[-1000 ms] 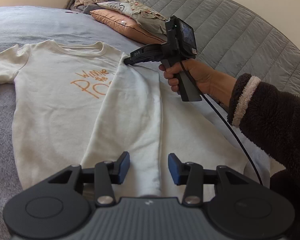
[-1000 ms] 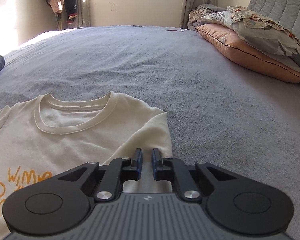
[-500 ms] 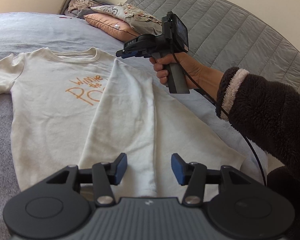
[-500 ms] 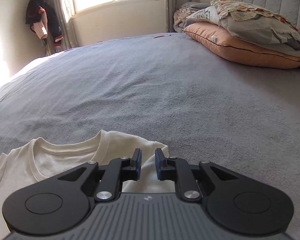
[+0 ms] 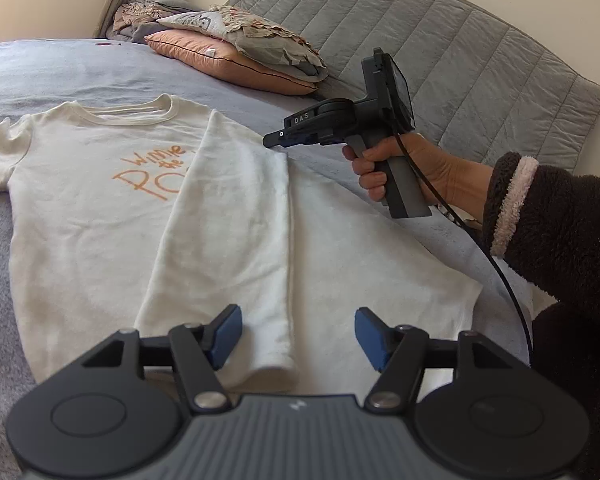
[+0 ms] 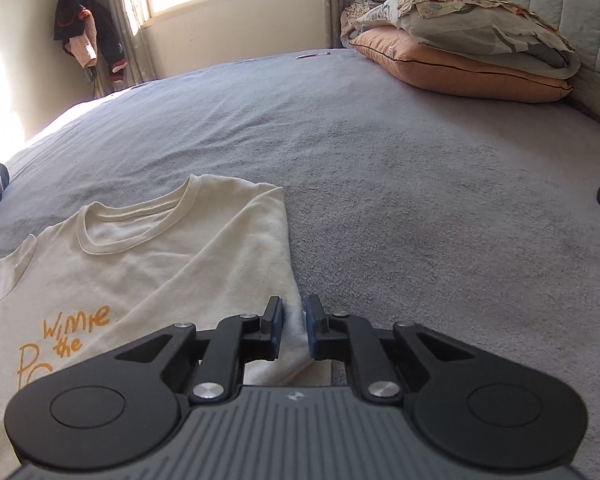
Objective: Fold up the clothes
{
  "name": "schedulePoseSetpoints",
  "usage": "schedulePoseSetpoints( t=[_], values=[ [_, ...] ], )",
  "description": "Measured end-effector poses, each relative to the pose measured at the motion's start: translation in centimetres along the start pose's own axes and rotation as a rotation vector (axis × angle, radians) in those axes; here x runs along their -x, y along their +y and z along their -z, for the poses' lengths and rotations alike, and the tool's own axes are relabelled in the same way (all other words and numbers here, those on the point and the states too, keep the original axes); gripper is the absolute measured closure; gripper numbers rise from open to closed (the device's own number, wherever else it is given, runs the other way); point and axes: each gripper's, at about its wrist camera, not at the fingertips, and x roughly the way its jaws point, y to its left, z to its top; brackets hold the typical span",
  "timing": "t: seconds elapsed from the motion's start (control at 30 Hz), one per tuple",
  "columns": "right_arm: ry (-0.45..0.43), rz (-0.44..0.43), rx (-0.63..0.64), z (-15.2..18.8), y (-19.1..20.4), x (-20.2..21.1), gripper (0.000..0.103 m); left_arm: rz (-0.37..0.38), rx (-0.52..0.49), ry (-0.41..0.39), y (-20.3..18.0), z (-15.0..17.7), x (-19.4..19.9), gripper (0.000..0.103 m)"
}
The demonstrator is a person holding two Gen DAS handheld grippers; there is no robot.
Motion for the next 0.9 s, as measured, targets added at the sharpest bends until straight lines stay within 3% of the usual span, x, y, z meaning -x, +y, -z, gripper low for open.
schedulePoseSetpoints(
  t=[0.1,0.23,0.43,0.57,0.63,0.8,0.9],
  values=[
    [-0.015,0.009,0.023,0.0,1.2,1.3,0.086,0.011,0.015,-0.006,0.0,-0.4,0.7,0.039],
    [-0.02,-0.019,0.057,0.7,2.7,3.0,0.086,0.01,0.05,-0.041,0.8,-0.5,1.8,0.039],
    [-0.014,-0.067,0.066,2.4,4.8,5.2,0.082,-0.001,0.046,0.005,1.2,0.5,1.8,0.039],
    [0.006,-0.073,0.091,3.5,6.0,6.2,0.081,-0.02,0.086,-0.017,1.6,-0.5,3.2,0.036],
    [0.008,-0.066,0.095,3.7,6.3,7.0,0.079,-0.076,0.121,-0.065,2.3,-0.9,4.3,0.03],
    [-0.032,-0.072,0.093,3.9,7.1,9.3,0.068,-0.334,0.215,-0.146,4.7,-1.5,6.6,0.027],
    [-0.055,-0.094,0.102,4.2,7.8,10.3,0.066,-0.506,0.279,-0.17,6.5,-1.7,7.7,0.026]
  ],
)
